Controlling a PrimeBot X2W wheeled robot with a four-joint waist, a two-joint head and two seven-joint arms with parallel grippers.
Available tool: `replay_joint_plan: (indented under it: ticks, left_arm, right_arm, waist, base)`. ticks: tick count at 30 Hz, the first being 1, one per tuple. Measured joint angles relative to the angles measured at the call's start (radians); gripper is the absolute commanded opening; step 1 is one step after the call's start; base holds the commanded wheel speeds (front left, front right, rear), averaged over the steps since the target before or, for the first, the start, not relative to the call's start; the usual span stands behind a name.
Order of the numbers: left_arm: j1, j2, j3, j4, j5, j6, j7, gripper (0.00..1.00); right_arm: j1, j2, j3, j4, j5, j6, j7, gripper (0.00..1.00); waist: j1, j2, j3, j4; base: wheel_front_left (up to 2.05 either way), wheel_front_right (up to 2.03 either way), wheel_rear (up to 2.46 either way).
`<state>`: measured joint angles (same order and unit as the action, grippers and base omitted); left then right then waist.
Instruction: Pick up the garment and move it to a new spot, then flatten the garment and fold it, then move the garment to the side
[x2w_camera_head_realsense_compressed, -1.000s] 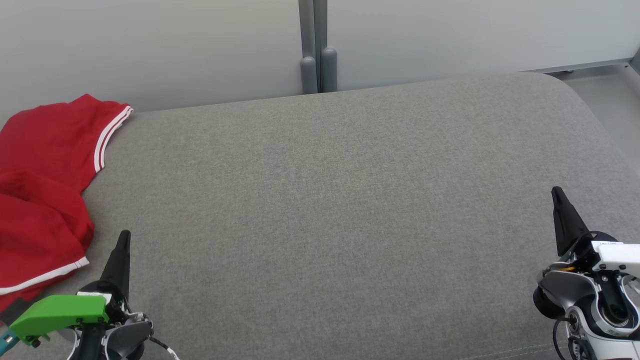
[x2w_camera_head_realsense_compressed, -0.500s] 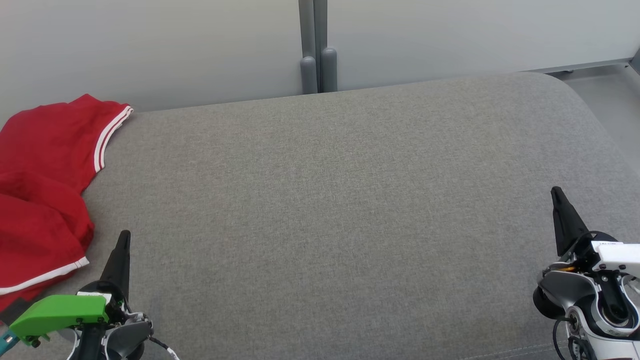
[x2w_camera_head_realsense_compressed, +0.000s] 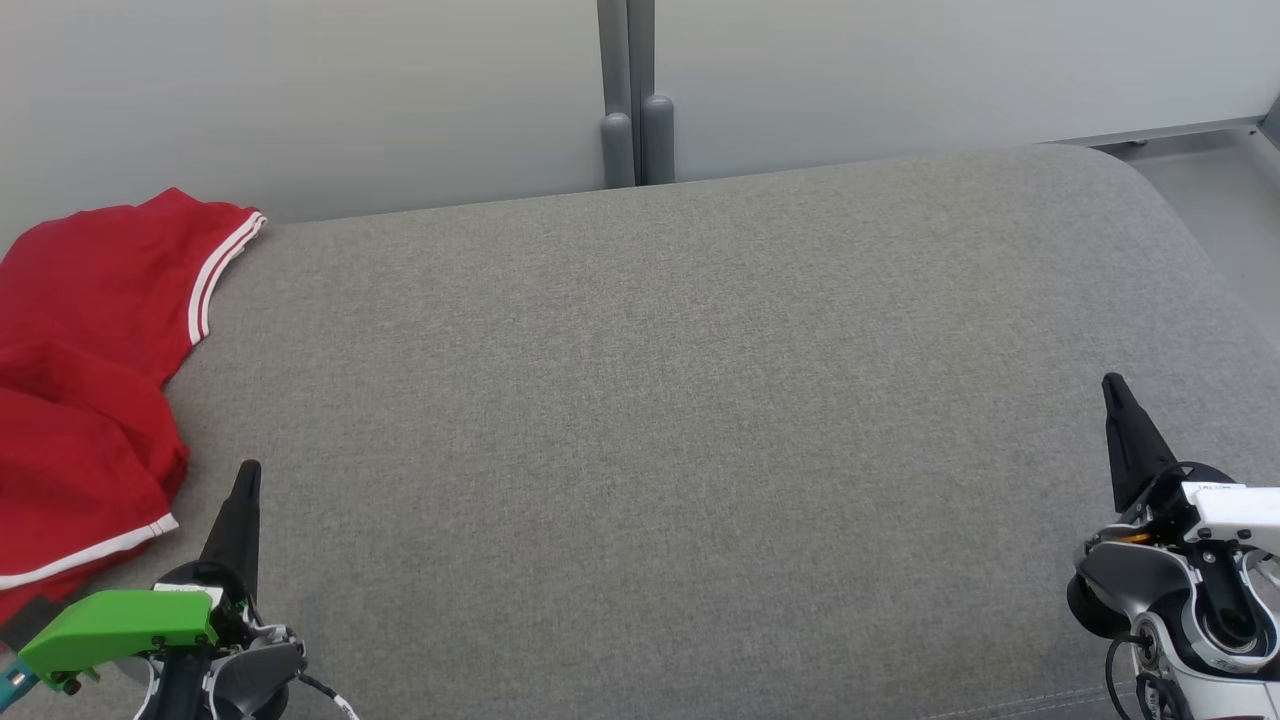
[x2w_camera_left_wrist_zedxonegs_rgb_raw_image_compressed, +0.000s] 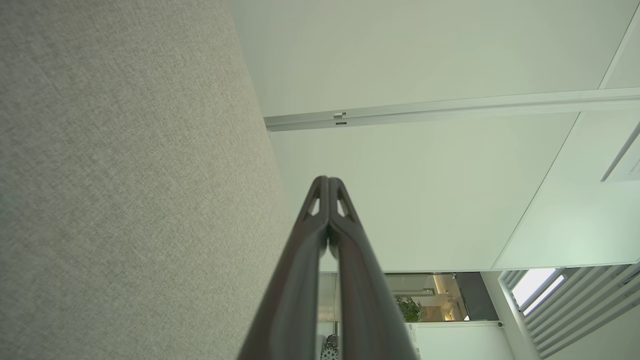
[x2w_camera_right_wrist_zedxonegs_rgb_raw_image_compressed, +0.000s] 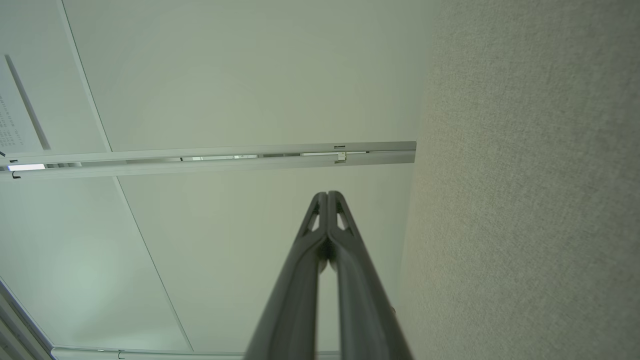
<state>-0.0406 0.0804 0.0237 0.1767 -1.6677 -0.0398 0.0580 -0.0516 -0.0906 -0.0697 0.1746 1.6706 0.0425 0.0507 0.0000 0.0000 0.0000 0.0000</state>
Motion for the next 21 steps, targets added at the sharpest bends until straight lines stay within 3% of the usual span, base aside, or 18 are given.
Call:
replay_joint_plan:
  ticks: [13,14,15,18,19,21]
  left_arm:
    - [0.0,0.0,0.0,0.0,0.0,0.0,0.0,0.0]
    - [0.0,0.0,0.0,0.0,0.0,0.0,0.0,1.0]
    - [0.001,-0.001,0.0,0.004,0.0,0.0,0.0,0.0]
    - [0.026,-0.015,-0.002,0.04,0.0,0.001,0.0,0.0]
    - [0.037,-0.022,-0.003,0.051,0.0,0.001,0.0,1.0]
    - [0.056,-0.033,-0.007,0.069,0.0,0.002,0.0,1.0]
  right_arm:
    - [0.0,0.0,0.0,0.0,-0.001,0.0,0.0,0.0]
    - [0.0,0.0,0.0,0.0,-0.001,0.0,0.0,1.0]
    - [0.001,0.001,0.0,0.004,0.0,0.0,0.0,0.0]
    - [0.029,0.016,0.005,0.036,0.0,-0.001,0.0,0.0]
    - [0.042,0.022,0.006,0.047,0.0,-0.001,0.0,1.0]
    - [0.064,0.033,0.012,0.064,-0.001,-0.001,0.0,1.0]
  waist:
    - [0.0,0.0,0.0,0.0]
    - [0.0,0.0,0.0,0.0]
    - [0.0,0.0,0.0,0.0]
    - [0.0,0.0,0.0,0.0]
    - [0.0,0.0,0.0,0.0]
    - [0.0,0.0001,0.0,0.0]
  base:
    - [0.0,0.0,0.0]
    - [0.0,0.0,0.0]
    - [0.0,0.0,0.0]
    - [0.0,0.0,0.0]
    - [0.0,0.0,0.0]
    - [0.0,0.0,0.0]
